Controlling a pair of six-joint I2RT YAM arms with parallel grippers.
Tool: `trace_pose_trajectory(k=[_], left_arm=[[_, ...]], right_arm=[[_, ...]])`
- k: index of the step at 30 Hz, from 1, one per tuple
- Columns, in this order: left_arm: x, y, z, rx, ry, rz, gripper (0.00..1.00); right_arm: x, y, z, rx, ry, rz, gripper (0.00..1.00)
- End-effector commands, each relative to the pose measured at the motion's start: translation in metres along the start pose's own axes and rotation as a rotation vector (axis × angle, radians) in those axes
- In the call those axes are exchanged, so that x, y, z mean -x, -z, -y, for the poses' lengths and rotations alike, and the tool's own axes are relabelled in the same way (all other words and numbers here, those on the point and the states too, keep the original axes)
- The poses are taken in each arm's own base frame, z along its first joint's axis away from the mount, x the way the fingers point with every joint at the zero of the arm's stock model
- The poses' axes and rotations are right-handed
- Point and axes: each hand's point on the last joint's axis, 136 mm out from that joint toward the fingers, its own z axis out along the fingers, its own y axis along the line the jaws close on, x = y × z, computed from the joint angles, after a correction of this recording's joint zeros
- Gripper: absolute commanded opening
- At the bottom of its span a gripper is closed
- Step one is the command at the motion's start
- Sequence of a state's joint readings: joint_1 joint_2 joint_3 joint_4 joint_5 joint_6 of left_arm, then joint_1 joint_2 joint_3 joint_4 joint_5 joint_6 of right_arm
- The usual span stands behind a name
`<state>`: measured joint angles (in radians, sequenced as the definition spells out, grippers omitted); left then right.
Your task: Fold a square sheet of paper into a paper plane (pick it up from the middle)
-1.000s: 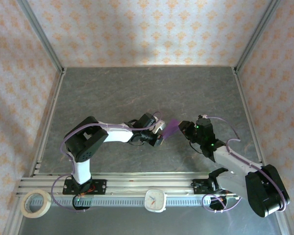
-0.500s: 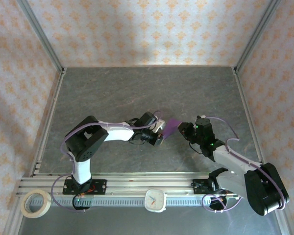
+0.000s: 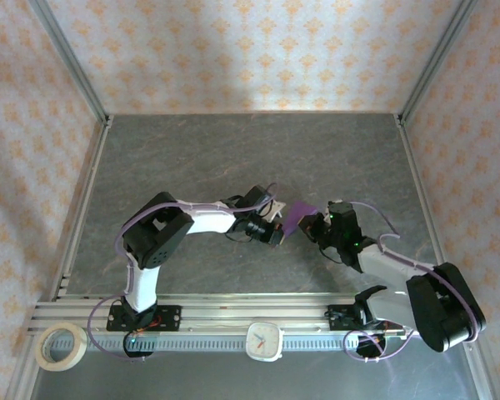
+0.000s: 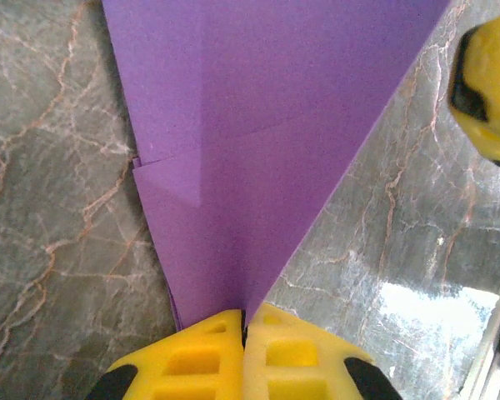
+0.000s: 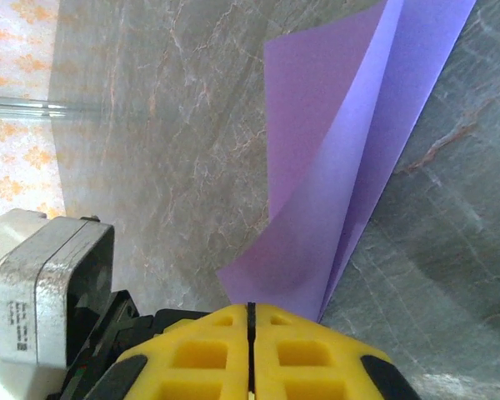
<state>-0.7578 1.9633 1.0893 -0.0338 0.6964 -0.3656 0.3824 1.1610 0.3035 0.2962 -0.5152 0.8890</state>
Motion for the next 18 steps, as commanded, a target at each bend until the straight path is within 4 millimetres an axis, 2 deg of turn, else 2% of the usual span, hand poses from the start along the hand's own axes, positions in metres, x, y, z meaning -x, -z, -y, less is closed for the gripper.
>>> trace_pose_trajectory(k=[1, 6, 18], left_arm=[[-0.022, -0.010, -0.013, -0.005, 0.122, -0.082, 0.00], [-0.021, -0.010, -0.009, -0.066, 0.174, -0.069, 0.00], [-0.013, -0.008, -0.005, -0.157, 0.276, -0.017, 0.00]], right_arm=[[-0.001, -0.002, -0.002, 0.031, 0.013, -0.004, 0.06], [0.000, -0.009, -0.003, 0.051, -0.006, -0.011, 0.03], [0.016, -0.031, -0.005, 0.051, -0.010, -0.028, 0.02]])
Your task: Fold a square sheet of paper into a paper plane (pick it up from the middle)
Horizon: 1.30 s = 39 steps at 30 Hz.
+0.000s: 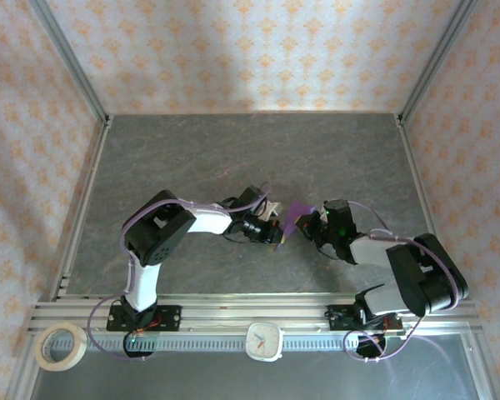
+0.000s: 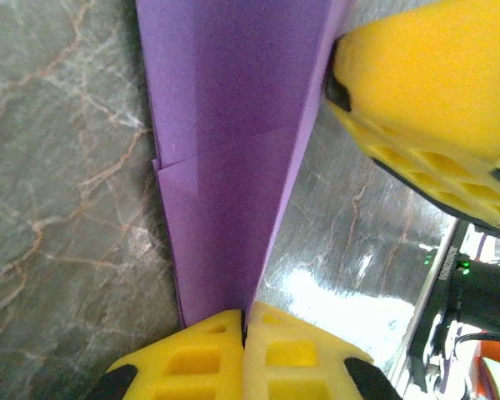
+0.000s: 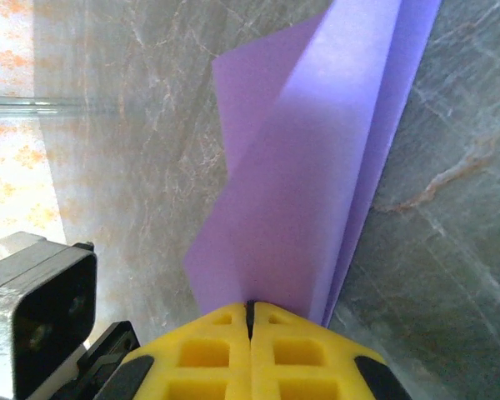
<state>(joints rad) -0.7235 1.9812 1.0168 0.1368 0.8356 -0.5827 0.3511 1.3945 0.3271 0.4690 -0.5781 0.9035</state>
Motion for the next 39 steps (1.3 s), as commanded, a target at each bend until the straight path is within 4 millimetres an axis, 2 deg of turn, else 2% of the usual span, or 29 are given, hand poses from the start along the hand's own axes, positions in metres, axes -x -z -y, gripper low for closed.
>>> trace_pose_trajectory(k=[1, 35, 39], left_arm=[[-0.009, -0.005, -0.014, -0.010, 0.087, -0.016, 0.00], [-0.002, -0.008, -0.014, -0.085, 0.196, 0.000, 0.00], [-0.002, -0.009, -0.016, -0.085, 0.204, 0.002, 0.00]], right_arm=[[0.011, -0.004, -0.019, 0.058, 0.040, 0.013, 0.02], [0.018, -0.024, -0.010, 0.034, 0.071, -0.042, 0.03], [0.018, -0.027, -0.005, 0.017, 0.069, -0.049, 0.03]])
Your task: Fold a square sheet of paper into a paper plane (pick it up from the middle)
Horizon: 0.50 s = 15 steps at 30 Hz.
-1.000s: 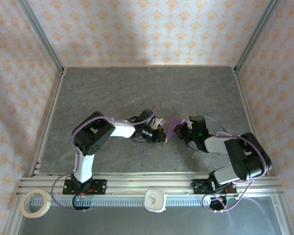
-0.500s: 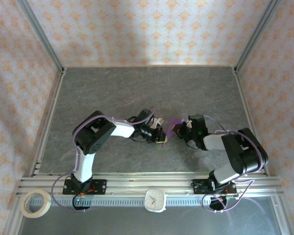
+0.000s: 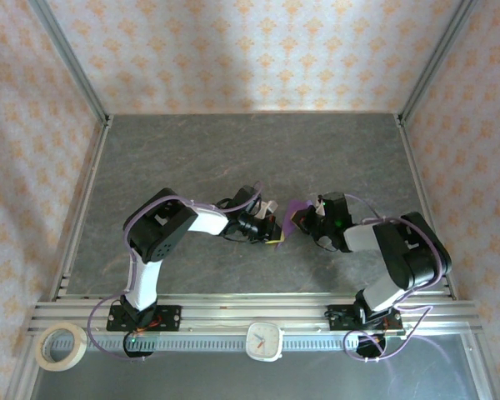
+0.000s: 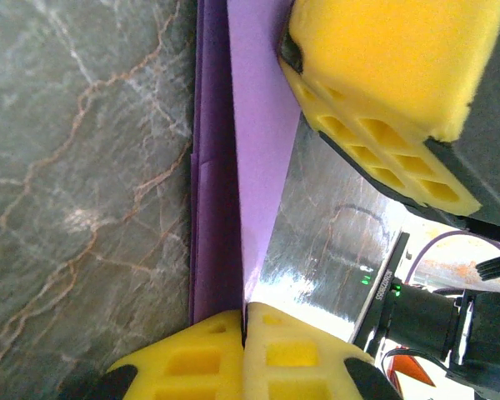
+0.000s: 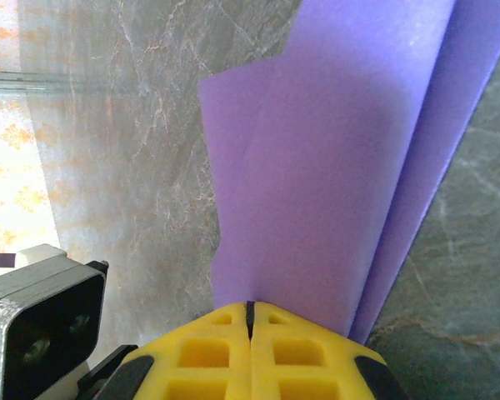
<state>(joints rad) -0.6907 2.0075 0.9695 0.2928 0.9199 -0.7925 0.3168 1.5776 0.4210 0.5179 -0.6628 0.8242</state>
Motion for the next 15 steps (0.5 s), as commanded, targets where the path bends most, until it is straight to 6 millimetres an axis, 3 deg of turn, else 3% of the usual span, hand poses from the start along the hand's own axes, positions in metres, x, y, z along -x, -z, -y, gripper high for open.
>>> trace_pose_trajectory(k=[1, 8, 15], left_arm=[[-0.005, -0.008, -0.018, 0.016, 0.029, -0.009, 0.00], [-0.004, -0.007, -0.021, 0.028, 0.028, -0.003, 0.00], [-0.009, 0.002, -0.024, 0.088, -0.035, -0.010, 0.20]], right_arm=[[0.008, -0.003, -0.002, 0.007, 0.026, 0.015, 0.03], [0.005, -0.010, 0.025, -0.087, 0.000, 0.002, 0.03], [0.003, -0.009, 0.039, -0.144, -0.010, 0.007, 0.03]])
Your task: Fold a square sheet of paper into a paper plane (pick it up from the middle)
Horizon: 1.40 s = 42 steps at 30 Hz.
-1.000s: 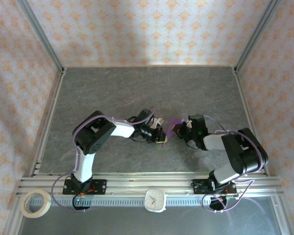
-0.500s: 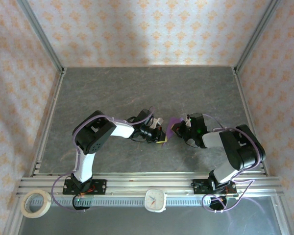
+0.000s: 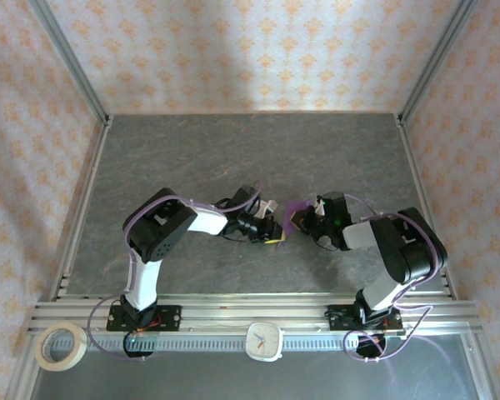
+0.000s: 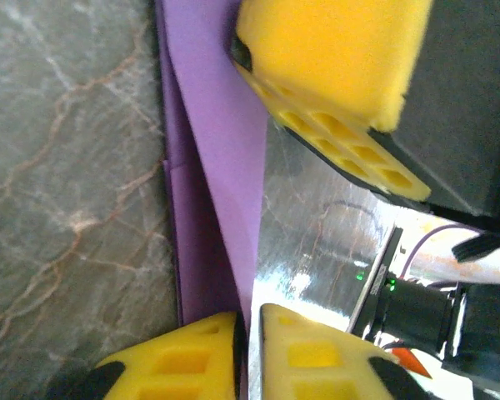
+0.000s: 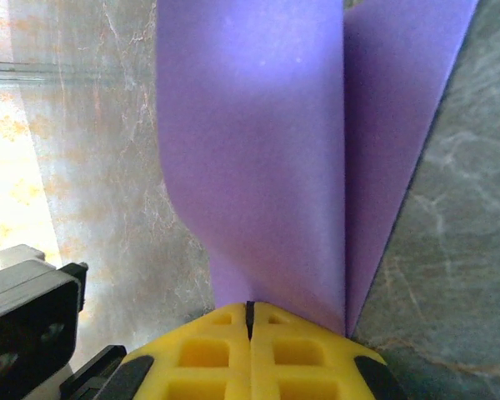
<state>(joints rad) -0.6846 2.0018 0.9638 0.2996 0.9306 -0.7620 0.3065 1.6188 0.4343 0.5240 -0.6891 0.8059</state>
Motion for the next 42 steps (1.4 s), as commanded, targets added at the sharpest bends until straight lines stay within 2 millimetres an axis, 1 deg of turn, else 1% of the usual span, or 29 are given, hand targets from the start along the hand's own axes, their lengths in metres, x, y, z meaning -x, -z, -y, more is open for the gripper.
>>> trace_pose_trajectory(k=[1, 6, 12, 18, 19, 21, 25, 28, 29, 37, 40, 41, 42], left_arm=[[-0.012, 0.001, -0.025, 0.102, -0.011, -0.019, 0.21], [-0.020, 0.002, -0.020, 0.072, -0.037, -0.054, 0.22], [-0.025, 0.005, -0.024, 0.108, -0.067, -0.079, 0.21], [-0.031, 0.007, -0.031, 0.139, -0.069, -0.101, 0.09], [-0.032, 0.007, -0.031, 0.136, -0.068, -0.105, 0.08], [-0.033, 0.008, -0.032, 0.140, -0.094, -0.108, 0.10], [-0.036, 0.011, -0.033, 0.153, -0.101, -0.113, 0.18], [-0.038, 0.013, -0.035, 0.162, -0.104, -0.114, 0.20], [-0.039, 0.014, -0.034, 0.159, -0.106, -0.115, 0.19], [-0.045, 0.013, -0.032, 0.130, -0.112, -0.143, 0.04], [-0.045, 0.014, -0.031, 0.133, -0.118, -0.143, 0.04], [-0.046, 0.014, -0.031, 0.131, -0.117, -0.147, 0.05], [-0.046, 0.015, -0.030, 0.132, -0.123, -0.146, 0.09]], right_arm=[[0.003, -0.005, 0.034, -0.138, -0.015, 0.027, 0.03], [0.003, -0.005, 0.032, -0.130, -0.018, 0.023, 0.03], [0.003, -0.005, 0.032, -0.130, -0.020, 0.021, 0.03], [0.003, -0.005, 0.031, -0.129, -0.023, 0.023, 0.03], [0.003, -0.005, 0.031, -0.129, -0.023, 0.023, 0.03], [0.004, -0.004, 0.031, -0.129, -0.024, 0.026, 0.03], [0.004, -0.004, 0.033, -0.137, -0.027, 0.027, 0.03], [0.003, -0.005, 0.034, -0.140, -0.027, 0.026, 0.03], [0.003, -0.005, 0.034, -0.140, -0.028, 0.024, 0.03], [0.003, -0.007, 0.036, -0.146, -0.032, 0.020, 0.03], [0.004, -0.007, 0.036, -0.147, -0.033, 0.022, 0.03], [0.003, -0.007, 0.036, -0.149, -0.032, 0.021, 0.03], [0.004, -0.007, 0.036, -0.149, -0.032, 0.023, 0.03]])
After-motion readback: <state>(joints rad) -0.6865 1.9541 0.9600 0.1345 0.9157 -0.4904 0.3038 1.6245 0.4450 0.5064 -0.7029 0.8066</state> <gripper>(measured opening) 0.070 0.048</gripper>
